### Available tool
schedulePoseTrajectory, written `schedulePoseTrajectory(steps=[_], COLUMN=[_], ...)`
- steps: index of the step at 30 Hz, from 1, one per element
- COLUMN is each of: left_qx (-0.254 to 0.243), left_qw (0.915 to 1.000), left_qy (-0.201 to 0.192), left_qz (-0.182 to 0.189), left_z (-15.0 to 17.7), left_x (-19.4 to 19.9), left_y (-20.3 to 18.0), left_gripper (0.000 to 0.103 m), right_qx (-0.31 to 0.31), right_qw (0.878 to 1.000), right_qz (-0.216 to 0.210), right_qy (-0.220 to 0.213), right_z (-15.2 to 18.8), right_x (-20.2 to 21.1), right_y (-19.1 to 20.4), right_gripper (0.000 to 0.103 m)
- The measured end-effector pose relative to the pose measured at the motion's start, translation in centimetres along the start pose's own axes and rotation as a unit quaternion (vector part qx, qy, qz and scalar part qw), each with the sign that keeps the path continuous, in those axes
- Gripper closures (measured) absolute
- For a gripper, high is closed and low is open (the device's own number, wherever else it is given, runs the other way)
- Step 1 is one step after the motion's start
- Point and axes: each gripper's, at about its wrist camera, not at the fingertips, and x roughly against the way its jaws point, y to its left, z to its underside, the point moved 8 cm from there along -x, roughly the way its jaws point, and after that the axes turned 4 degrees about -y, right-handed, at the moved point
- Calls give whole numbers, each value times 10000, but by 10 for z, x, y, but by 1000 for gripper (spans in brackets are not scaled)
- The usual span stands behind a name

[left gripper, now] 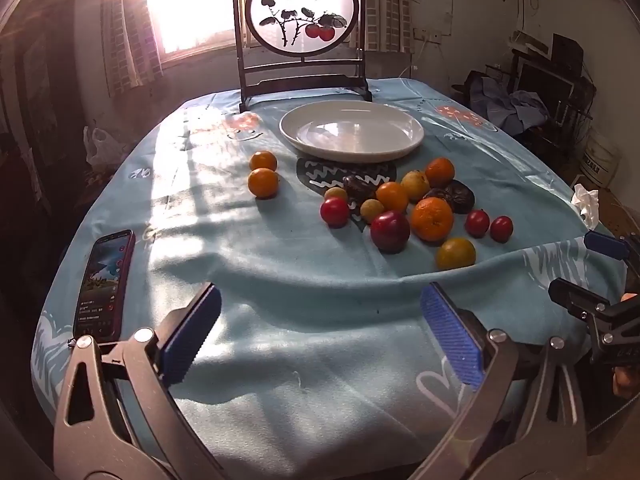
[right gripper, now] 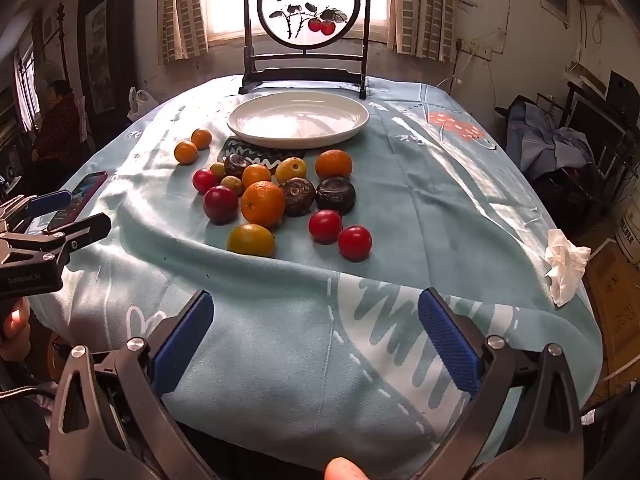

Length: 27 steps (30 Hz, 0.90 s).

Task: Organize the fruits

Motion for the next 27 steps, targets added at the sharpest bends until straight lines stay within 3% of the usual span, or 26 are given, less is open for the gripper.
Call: schedulePoseTrajectory(steps=[27], left_qx=[6], left_qw=[9999], left_qy=[103], left_qz=[-43], left_z=[10], left_x=[-8], left_y=[12], left_gripper=[2], right_qx=[-27], right_qw=[10000], right_qz=[-9], right_qy=[68], right_z=[4], right_x=[-6], right_y=[-2], right_gripper=[1])
